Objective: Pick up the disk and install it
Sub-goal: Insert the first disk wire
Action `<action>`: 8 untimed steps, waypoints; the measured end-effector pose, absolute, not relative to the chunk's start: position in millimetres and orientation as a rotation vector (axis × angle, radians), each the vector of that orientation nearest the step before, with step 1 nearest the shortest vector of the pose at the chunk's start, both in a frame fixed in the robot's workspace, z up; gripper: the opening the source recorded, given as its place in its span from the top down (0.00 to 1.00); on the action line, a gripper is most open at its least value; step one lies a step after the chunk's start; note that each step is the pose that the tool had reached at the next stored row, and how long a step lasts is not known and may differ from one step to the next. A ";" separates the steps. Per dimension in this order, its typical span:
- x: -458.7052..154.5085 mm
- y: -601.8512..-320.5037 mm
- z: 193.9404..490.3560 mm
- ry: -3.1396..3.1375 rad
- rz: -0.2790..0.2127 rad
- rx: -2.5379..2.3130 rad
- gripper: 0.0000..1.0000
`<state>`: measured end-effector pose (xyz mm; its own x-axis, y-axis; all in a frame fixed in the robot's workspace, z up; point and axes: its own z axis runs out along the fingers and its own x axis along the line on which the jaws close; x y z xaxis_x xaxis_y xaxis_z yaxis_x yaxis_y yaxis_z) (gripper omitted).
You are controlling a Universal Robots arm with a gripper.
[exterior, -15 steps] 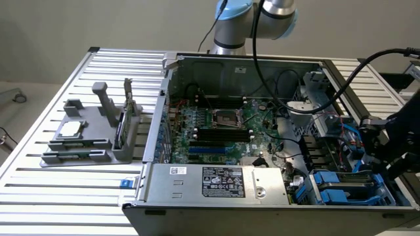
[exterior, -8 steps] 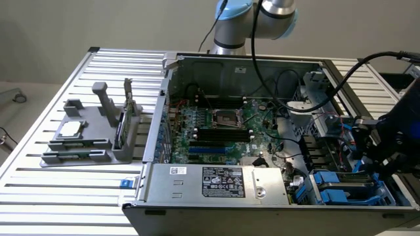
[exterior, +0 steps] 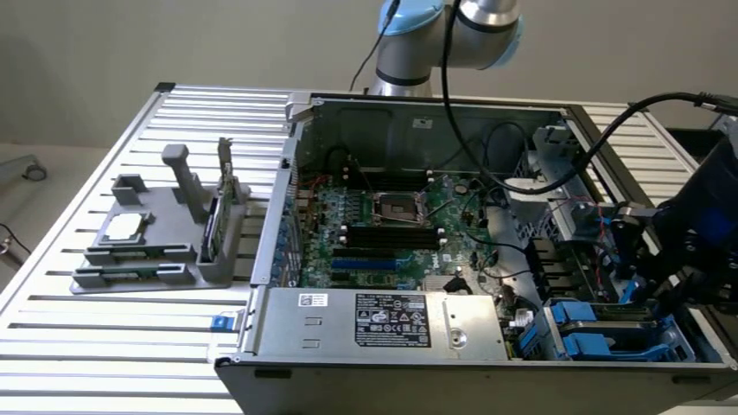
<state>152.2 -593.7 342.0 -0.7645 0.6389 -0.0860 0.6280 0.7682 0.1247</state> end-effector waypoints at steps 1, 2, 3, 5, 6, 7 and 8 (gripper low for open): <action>152.2 -593.7 341.7 2.829 0.132 1.042 0.73; 152.1 -593.7 341.4 2.821 0.131 1.062 0.73; 152.1 -593.7 340.9 2.813 0.130 1.081 0.73; 152.1 -593.3 340.1 2.801 0.127 1.109 0.73; 152.1 -592.7 339.6 2.798 0.127 1.117 0.73; 152.1 -591.8 339.0 2.795 0.126 1.123 0.73; 152.1 -590.6 338.6 2.793 0.126 1.128 0.73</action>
<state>152.1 -590.6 338.6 -0.7131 0.6958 -0.0855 0.6853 0.7176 0.1243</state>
